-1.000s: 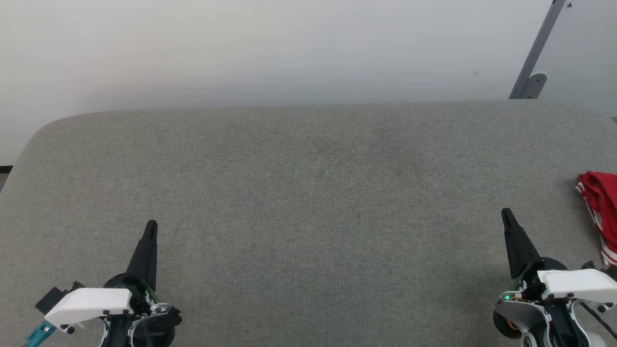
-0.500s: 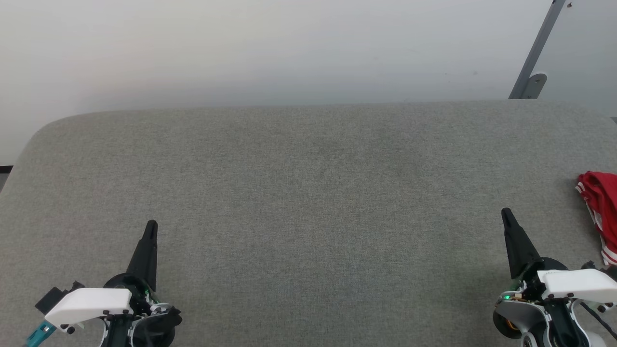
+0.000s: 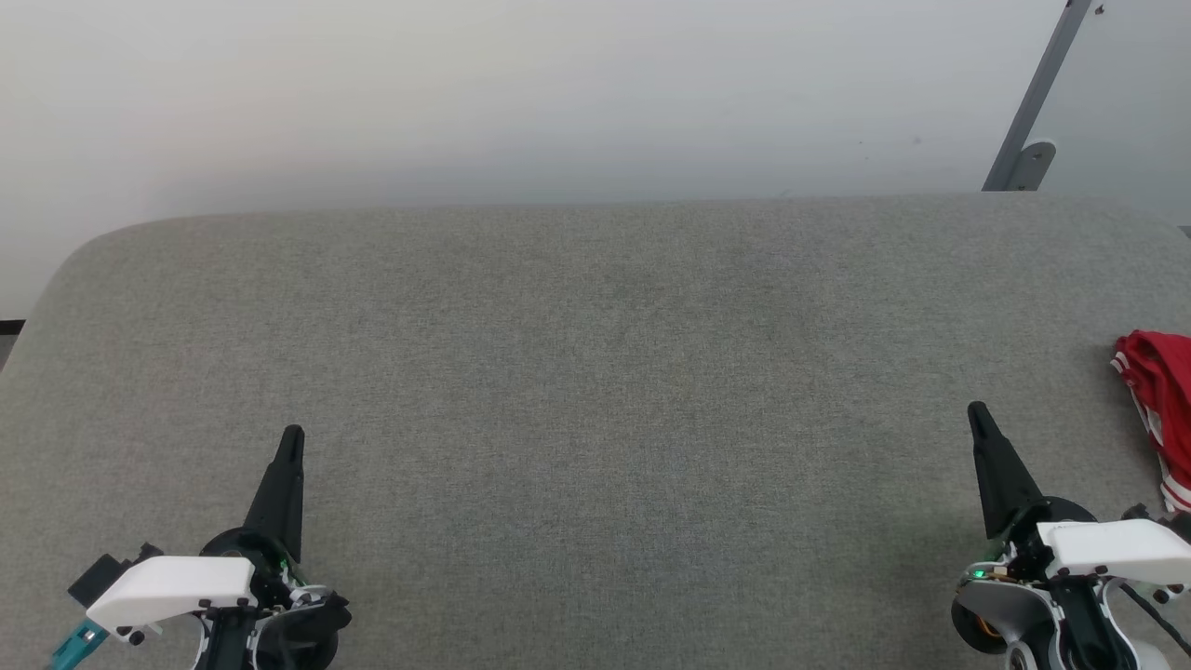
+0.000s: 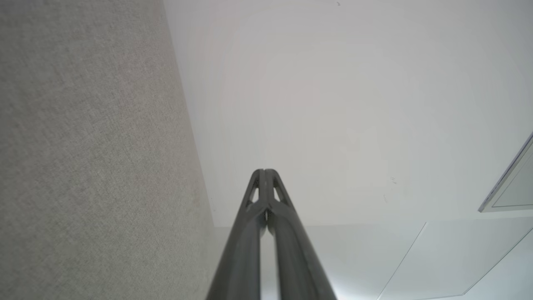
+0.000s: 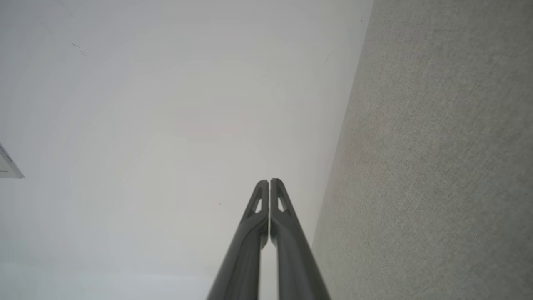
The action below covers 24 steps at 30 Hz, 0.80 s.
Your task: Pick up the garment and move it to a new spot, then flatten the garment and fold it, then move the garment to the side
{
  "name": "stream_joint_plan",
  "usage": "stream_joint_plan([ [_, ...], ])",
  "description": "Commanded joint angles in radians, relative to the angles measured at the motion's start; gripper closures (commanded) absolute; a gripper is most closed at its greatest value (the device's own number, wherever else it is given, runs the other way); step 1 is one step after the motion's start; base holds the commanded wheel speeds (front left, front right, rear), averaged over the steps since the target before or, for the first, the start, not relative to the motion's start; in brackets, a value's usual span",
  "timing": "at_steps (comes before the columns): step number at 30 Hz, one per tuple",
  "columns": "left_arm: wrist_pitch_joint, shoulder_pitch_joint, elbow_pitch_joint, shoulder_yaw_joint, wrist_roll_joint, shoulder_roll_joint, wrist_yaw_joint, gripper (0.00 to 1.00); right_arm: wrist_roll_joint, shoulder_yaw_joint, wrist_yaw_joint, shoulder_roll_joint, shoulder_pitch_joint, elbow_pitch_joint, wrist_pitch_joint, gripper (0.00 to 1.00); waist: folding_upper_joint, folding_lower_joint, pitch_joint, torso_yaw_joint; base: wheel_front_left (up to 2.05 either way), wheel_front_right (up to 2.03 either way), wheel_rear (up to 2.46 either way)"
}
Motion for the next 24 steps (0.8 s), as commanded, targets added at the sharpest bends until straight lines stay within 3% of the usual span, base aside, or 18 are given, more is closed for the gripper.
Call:
stream_joint_plan([
  [1,0.003,-0.011,0.0,0.004,0.004,-0.002,0.0,1.0,0.004,0.0,0.0,0.001,-0.005,0.002,0.002,1.0,0.0,0.0,0.0,0.0,0.0,0.0,0.0],
  [24,0.007,-0.012,0.0,0.007,0.006,-0.004,0.0,1.0,0.004,0.0,0.0,0.001,-0.004,0.002,0.002,1.0,0.0,0.0,0.0,0.0,0.0,0.0,0.0],
])
